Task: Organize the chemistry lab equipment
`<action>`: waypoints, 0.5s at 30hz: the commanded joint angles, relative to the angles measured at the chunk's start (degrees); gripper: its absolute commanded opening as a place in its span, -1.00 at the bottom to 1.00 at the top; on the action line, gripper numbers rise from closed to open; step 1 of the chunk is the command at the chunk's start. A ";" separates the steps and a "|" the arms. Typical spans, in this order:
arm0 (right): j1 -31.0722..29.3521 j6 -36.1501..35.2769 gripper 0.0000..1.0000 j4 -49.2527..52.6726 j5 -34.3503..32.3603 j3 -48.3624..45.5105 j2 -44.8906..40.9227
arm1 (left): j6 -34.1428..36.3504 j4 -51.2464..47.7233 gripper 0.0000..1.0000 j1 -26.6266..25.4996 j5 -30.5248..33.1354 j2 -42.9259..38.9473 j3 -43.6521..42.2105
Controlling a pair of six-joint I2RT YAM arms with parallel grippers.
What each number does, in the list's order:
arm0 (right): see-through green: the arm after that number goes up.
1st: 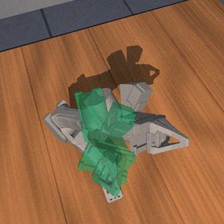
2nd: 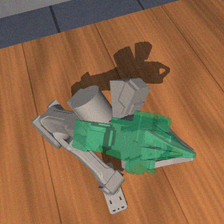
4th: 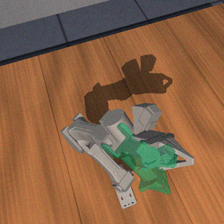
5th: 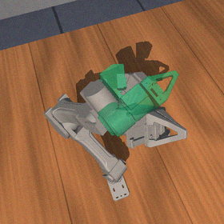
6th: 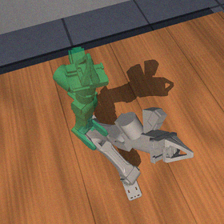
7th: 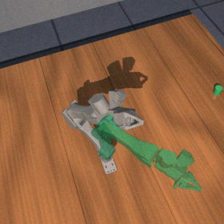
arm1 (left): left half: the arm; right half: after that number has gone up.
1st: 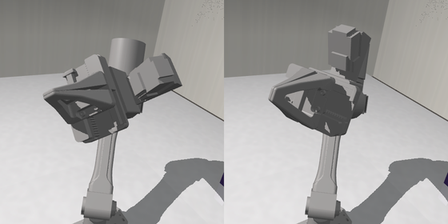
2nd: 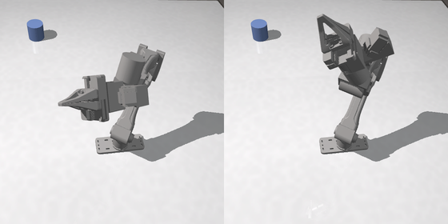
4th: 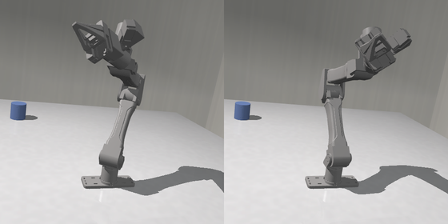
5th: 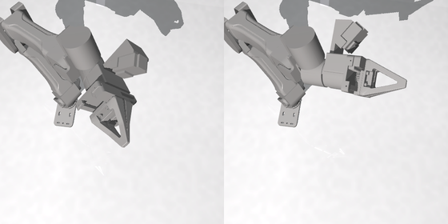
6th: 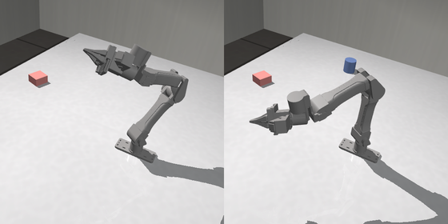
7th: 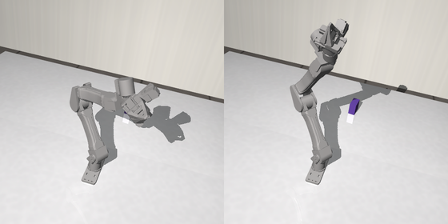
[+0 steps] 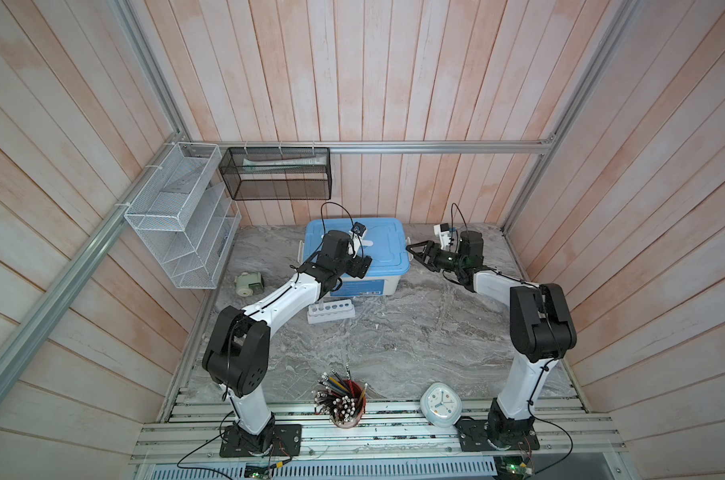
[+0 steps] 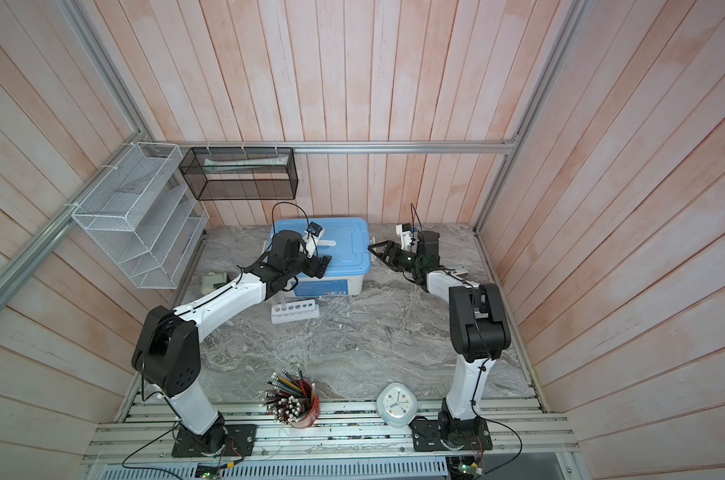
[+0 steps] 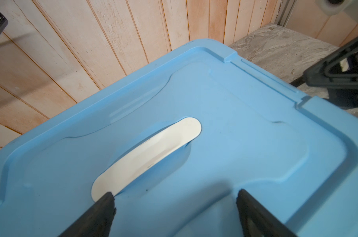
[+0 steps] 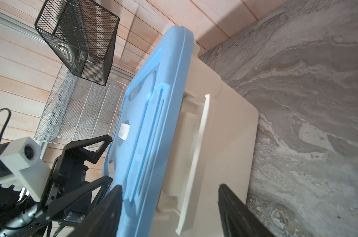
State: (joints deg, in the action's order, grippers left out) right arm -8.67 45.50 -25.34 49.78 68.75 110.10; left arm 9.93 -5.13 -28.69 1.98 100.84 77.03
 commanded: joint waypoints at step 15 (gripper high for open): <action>-1.51 1.40 0.48 -2.49 0.48 1.85 2.98 | 1.76 -1.65 0.88 -0.40 0.83 1.44 -0.01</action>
State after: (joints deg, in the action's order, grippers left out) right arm -9.72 46.17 -25.98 50.04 69.49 111.22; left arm 10.33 -4.91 -28.69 1.98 100.95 77.06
